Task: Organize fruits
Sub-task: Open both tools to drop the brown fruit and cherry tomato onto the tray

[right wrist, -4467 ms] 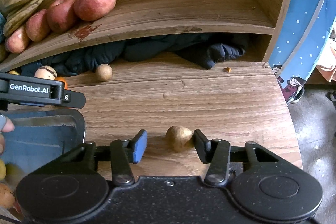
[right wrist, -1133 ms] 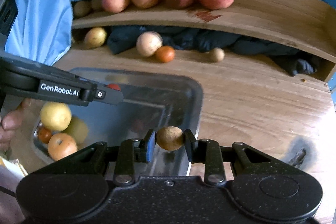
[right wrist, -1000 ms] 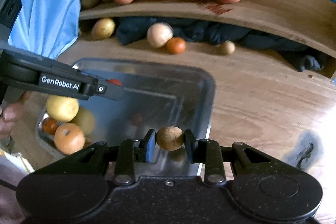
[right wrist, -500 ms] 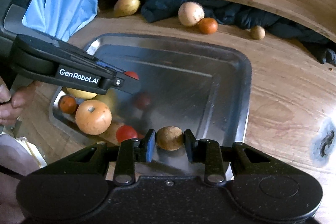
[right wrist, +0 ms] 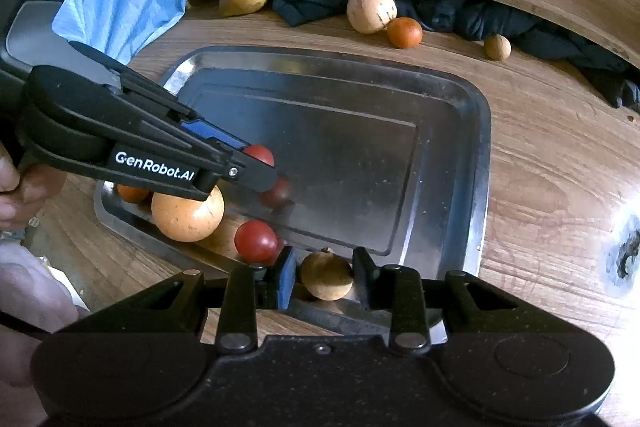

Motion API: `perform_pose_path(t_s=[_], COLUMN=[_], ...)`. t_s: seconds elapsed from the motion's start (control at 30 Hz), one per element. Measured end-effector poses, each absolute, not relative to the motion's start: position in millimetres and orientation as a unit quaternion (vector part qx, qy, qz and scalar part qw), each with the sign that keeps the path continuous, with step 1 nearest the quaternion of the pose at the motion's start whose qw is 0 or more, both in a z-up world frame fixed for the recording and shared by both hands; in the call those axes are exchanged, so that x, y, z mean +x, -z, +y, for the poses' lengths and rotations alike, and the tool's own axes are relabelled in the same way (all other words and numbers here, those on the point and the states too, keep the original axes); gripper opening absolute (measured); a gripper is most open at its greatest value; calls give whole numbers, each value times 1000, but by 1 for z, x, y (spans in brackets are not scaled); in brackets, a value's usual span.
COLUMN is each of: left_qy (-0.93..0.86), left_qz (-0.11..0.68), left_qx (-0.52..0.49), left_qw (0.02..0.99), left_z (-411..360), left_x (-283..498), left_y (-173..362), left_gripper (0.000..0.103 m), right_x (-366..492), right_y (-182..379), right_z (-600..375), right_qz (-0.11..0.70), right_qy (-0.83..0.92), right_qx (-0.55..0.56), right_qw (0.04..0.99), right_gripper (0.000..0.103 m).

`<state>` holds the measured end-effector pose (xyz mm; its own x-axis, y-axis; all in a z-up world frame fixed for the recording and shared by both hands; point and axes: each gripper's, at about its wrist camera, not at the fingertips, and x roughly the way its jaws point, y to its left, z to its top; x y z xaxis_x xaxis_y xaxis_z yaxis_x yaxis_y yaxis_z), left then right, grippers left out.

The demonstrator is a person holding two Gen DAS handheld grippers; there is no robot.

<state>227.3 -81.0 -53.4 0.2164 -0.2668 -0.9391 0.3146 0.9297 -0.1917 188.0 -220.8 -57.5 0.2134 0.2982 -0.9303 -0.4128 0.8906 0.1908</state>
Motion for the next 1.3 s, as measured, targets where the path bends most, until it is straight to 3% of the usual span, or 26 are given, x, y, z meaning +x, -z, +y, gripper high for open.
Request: perform_pose_path(t_s=[0.2, 0.27, 0.33, 0.57, 0.73, 0.83, 1.3], left_qy=[195, 198, 199, 189, 185, 185, 158], left_qz=[598, 596, 592, 587, 570, 563, 566], left_qx=[18, 13, 10, 2, -9, -2, -10], left_qw=[777, 778, 781, 787, 800, 805, 809], left_z=[-79, -76, -73, -54, -37, -30, 1], left_x=[228, 227, 225, 216, 203, 198, 169], left_y=[52, 51, 47, 31, 10, 3, -6], left_gripper=[29, 35, 49, 63, 85, 86, 90], right_x=[188, 188, 188, 188, 189, 190, 195], right_y=[56, 55, 54, 47, 40, 37, 36], right_z=[-220, -220, -220, -220, -216, -212, -191], right_qz=[586, 588, 588, 588, 587, 585, 576], right_qy=[-227, -227, -230, -244, -267, -284, -328], right_qx=[-49, -50, -51, -69, -97, -117, -156], right_qw=[776, 775, 773, 768, 758, 751, 732], right_gripper=[38, 42, 48, 68, 82, 87, 90])
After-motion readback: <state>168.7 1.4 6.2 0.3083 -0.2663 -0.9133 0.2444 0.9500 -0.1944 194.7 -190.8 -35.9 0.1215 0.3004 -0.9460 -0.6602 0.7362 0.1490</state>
